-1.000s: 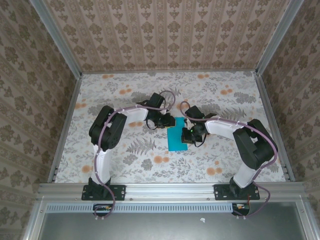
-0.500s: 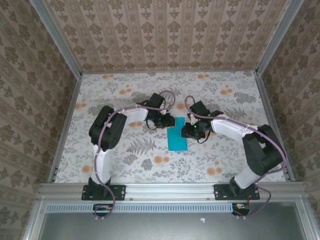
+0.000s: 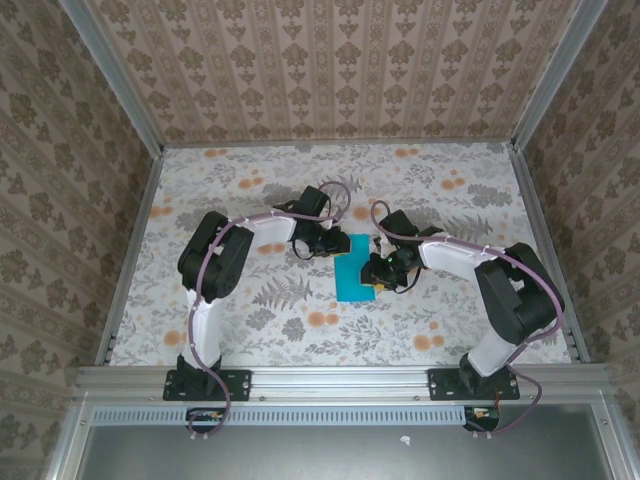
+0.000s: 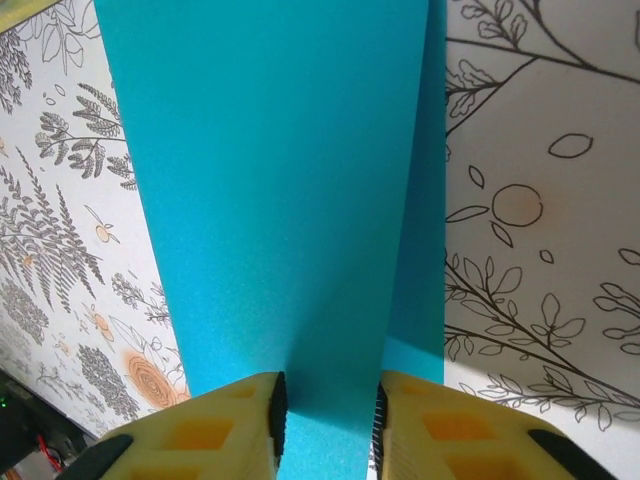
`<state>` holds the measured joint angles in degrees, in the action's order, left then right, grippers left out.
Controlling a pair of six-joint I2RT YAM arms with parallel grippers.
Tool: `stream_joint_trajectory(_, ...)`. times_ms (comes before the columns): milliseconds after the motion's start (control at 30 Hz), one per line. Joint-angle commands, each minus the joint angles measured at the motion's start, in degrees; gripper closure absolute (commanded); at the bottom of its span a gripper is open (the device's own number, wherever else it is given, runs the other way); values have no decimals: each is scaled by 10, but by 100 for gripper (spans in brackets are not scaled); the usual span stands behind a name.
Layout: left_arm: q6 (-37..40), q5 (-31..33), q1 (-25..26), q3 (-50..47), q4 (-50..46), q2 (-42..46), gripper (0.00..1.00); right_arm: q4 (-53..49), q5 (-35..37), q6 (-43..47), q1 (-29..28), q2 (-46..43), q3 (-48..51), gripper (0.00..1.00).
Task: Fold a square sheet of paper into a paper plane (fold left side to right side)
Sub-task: Hold the square sheet of paper at the center of the table.
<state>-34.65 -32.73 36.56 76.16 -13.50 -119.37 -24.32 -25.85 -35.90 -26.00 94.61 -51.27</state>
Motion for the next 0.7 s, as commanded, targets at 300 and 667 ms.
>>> stream_joint_trajectory(300,17,15,-1,-2,-28,12,76,-25,31,13,4,24,-8,90)
stream_joint_trajectory(667,18,10,0,3,-28,8,76,-42,69,33,4,51,-18,93)
